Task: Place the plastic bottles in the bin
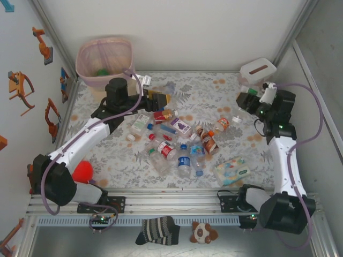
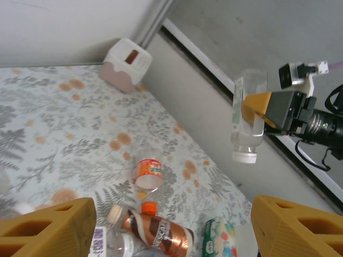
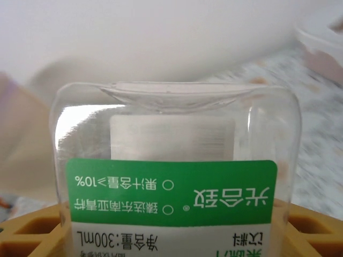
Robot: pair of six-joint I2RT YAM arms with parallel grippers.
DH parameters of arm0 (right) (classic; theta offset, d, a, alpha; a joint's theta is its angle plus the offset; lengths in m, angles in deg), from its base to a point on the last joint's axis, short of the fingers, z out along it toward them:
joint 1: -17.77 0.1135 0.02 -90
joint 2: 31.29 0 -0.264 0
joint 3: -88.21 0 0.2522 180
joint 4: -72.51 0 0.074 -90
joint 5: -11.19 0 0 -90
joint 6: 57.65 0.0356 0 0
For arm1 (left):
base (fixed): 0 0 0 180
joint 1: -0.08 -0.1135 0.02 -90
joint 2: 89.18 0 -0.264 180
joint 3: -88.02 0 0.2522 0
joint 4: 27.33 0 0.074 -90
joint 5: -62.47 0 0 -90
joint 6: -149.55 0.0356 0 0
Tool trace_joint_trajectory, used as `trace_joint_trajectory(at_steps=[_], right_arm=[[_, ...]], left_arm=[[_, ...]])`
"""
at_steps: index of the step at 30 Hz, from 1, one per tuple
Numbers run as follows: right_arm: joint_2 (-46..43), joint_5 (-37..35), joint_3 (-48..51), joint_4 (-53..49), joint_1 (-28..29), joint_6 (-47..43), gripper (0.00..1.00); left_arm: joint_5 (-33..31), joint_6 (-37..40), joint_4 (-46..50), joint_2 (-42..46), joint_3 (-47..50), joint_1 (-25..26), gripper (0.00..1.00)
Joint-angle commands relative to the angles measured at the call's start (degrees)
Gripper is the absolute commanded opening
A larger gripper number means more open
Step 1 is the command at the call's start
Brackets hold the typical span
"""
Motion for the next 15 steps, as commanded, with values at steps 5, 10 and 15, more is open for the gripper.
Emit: trace_joint_trajectory(at_steps=[5, 10, 15], right_arm=[[-2.1, 10.61, -4.94, 14.8, 9.28, 0.78, 0.54], [-1.88, 9.9, -5.99, 20.49, 16.48, 1.0, 0.52], [-0.33, 0.94, -8.73, 20.48, 22.84, 3.61, 0.51]], left_arm=[[9.45, 2.8, -10.34, -2.55, -4.55, 4.63, 0.78], [12.78, 2.72, -16.12, -3.52, -5.3, 7.48, 0.83], [7.77, 7.86, -12.43, -3.47, -6.9, 10.82, 0.85]])
